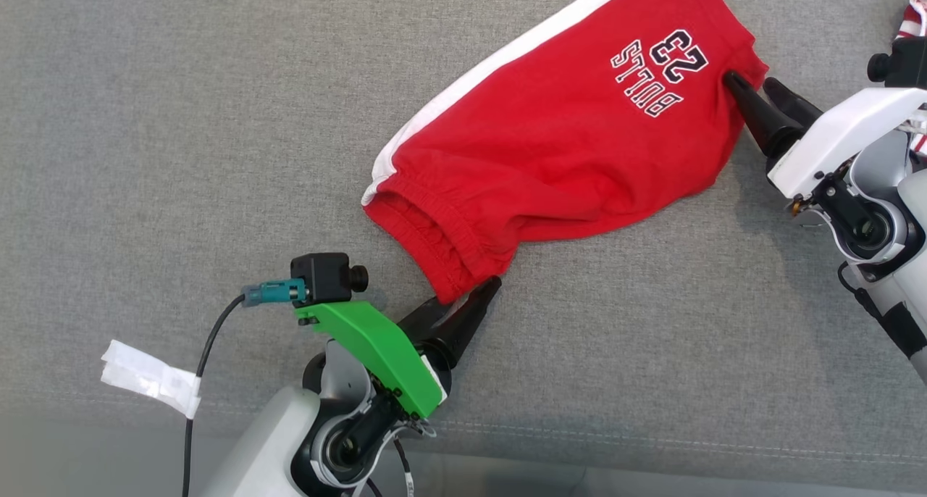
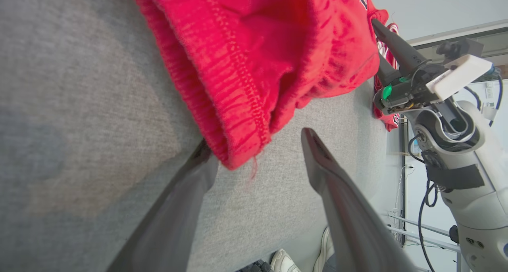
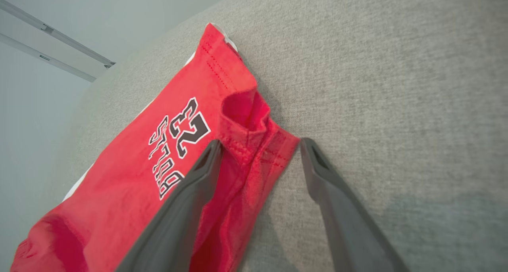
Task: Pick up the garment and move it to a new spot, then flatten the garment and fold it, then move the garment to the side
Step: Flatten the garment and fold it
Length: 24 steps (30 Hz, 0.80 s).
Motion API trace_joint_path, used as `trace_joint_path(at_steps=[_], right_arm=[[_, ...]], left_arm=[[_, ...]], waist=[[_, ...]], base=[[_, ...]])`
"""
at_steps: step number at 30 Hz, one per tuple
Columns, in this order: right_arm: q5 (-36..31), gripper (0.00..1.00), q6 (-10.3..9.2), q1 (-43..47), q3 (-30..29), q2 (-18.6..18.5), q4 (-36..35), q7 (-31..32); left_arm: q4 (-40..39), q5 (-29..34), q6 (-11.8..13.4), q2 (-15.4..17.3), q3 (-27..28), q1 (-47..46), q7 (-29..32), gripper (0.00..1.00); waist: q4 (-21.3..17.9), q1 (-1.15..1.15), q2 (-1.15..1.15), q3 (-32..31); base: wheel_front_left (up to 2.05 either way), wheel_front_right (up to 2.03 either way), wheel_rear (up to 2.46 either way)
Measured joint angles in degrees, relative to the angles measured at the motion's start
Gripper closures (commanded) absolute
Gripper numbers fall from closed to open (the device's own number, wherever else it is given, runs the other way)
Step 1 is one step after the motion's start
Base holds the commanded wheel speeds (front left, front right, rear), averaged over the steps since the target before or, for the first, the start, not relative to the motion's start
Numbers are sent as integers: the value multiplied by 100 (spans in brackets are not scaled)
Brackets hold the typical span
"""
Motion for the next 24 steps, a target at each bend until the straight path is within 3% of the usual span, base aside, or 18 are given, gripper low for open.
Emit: trace_joint_path(at_steps=[17, 18, 19, 20, 21, 22, 24], right_arm=[[-3, 0, 76, -24, 77, 67, 52, 26], [-2, 8, 77, -24, 78, 67, 55, 35], [-2, 31, 86, -25, 89, 64, 55, 62], [-2, 59, 122, -26, 103, 60, 58, 70], [-2, 72, 127, -26, 119, 58, 70, 103], [-2, 100, 129, -26, 121, 57, 81, 119], [-1, 100, 144, -27, 121, 53, 110, 127]], left_arm=[[297, -97, -81, -138, 89, -266, -149, 0], [307, -110, -122, -144, 66, -269, -126, 0], [318, -131, -160, -154, 41, -269, -124, 18], [333, -191, -189, -174, 37, -269, -125, 54], [348, -327, -266, -203, 31, -270, -125, 73], [353, -353, -297, -216, 33, -275, -125, 100], [374, -376, -377, -224, 30, -321, -125, 100]], waist=[[-162, 0, 0, 13], [-166, 0, 0, 13], [-169, 0, 0, 13], [-171, 0, 0, 12], [-173, 0, 0, 8], [-172, 0, 0, 5], [-167, 0, 0, -1]], base=[[0, 0, 0], [0, 0, 0], [0, 0, 0], [0, 0, 0], [0, 0, 0], [0, 0, 0], [0, 0, 0]])
